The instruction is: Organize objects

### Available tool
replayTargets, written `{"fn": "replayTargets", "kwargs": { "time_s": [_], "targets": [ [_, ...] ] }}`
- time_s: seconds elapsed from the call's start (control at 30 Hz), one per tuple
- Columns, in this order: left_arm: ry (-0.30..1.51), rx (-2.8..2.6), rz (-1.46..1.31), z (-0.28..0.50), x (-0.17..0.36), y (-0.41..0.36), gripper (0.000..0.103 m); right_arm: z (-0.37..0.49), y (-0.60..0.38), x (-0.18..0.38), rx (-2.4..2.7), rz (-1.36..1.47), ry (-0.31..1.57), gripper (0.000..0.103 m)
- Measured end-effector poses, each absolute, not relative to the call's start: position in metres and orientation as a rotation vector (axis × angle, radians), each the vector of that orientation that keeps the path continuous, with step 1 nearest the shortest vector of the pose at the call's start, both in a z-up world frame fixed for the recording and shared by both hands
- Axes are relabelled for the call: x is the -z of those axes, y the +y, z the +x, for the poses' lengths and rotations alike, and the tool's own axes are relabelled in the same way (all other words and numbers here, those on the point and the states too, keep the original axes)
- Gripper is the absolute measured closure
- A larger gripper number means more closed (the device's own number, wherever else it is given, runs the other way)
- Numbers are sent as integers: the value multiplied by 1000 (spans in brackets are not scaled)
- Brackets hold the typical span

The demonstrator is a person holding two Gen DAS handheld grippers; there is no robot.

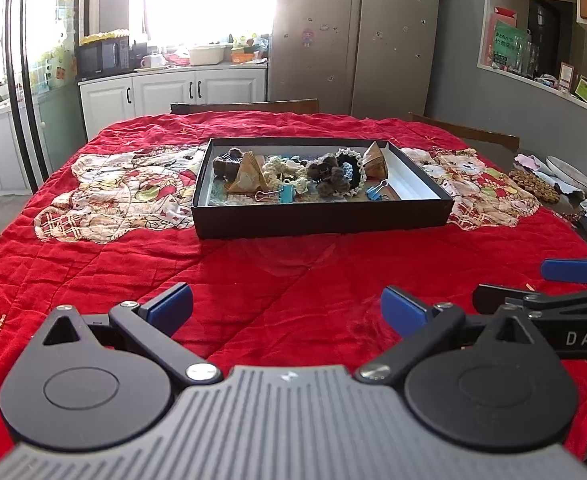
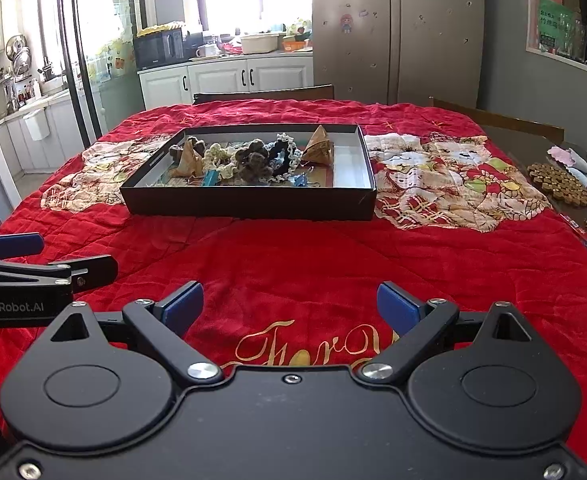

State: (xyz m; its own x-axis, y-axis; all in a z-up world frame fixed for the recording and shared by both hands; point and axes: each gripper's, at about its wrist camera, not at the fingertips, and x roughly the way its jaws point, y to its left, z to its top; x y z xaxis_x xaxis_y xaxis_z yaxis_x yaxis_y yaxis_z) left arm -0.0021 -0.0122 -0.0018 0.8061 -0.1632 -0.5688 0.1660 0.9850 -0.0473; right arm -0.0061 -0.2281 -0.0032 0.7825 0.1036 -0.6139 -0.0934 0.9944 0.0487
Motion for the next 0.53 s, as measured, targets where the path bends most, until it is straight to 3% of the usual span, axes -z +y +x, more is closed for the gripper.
{"fn": "replayTargets", "kwargs": {
  "time_s": [0.53],
  "targets": [
    [603, 182, 6, -2, 6, -13, 0, -4, -229, 9, -106, 24, 679, 9]
  ]
}}
